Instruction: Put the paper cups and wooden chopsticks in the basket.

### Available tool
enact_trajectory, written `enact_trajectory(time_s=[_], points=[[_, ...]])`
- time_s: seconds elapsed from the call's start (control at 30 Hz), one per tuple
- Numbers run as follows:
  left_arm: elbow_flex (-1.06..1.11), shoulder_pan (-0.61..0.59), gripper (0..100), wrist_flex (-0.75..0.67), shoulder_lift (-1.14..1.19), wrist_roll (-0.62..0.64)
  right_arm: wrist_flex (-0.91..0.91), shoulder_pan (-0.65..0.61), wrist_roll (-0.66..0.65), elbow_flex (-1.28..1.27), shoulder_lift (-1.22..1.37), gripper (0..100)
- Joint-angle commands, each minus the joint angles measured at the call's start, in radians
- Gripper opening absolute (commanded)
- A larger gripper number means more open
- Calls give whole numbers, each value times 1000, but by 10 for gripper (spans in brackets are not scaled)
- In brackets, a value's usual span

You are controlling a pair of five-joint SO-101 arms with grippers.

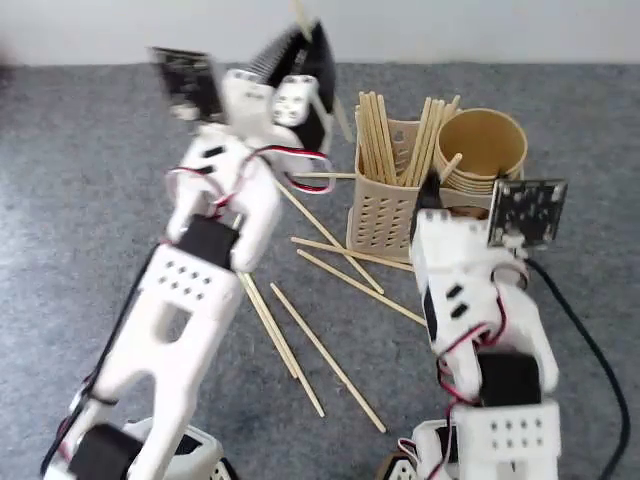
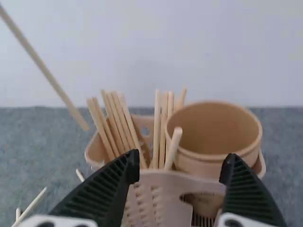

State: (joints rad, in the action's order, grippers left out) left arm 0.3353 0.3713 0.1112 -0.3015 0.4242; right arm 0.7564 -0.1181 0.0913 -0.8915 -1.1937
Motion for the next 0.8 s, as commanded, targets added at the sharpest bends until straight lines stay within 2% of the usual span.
enact_trajectory(time_s=[0.0,0.2,0.43,0.57,0.77], points=[[-76,46,14,-3,66,31,162,13,18,-17,-99,284],[-93,86,32,80,112,66,217,13,17,-137,-246,284],[-97,110,227,203,112,66,211,7,15,-264,-394,284],[-120,110,246,270,97,64,217,7,8,-295,-426,284],[-242,69,246,491,0,64,220,5,-29,-351,-427,284]])
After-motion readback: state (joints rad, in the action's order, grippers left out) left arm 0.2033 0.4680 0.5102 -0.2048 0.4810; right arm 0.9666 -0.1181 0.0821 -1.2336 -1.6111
